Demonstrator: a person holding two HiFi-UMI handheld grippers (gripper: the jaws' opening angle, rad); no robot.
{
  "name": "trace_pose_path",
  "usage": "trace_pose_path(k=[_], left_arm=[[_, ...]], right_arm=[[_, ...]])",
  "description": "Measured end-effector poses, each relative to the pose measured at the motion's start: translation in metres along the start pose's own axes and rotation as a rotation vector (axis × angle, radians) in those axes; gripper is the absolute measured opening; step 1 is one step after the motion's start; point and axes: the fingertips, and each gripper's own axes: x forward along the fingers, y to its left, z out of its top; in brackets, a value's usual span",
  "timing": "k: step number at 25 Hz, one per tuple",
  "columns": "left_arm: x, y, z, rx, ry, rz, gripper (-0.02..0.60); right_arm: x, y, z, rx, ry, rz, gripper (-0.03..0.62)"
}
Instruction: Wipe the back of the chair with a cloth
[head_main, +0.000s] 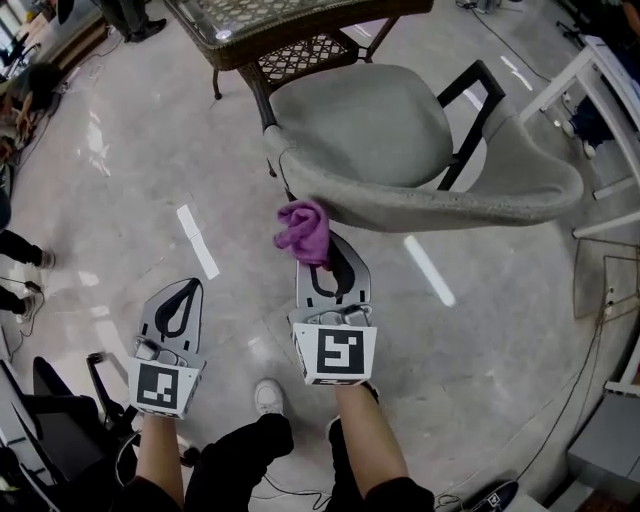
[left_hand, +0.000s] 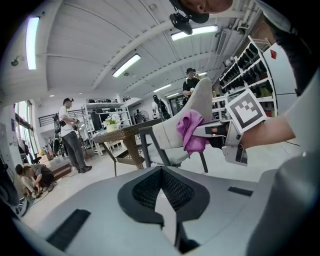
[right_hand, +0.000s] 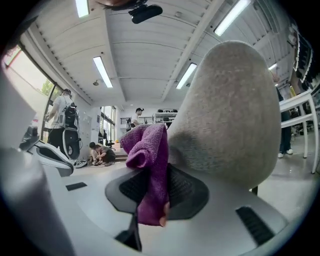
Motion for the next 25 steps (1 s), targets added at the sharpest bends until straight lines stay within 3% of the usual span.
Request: trace_pose_path(k=[5, 18, 25], left_arm=[[-0.002, 0.029, -0.016, -0.006, -0.03, 0.069, 0.009], [0.035, -0.035, -0.02, 0.08, 0.007, -0.078, 0.009], [0.06, -0.076, -0.005, 0.083, -0.026, -0.139, 0.009]], right_arm=[[0.028, 0.004, -0.01, 0.014, 0.018, -0.027, 0.098], [-0.013, -0.055, -0.013, -0.066, 0.002, -0.115, 0.098], [-0.043, -0.101, -0.015, -0.09, 0.003, -0.181, 0.098]])
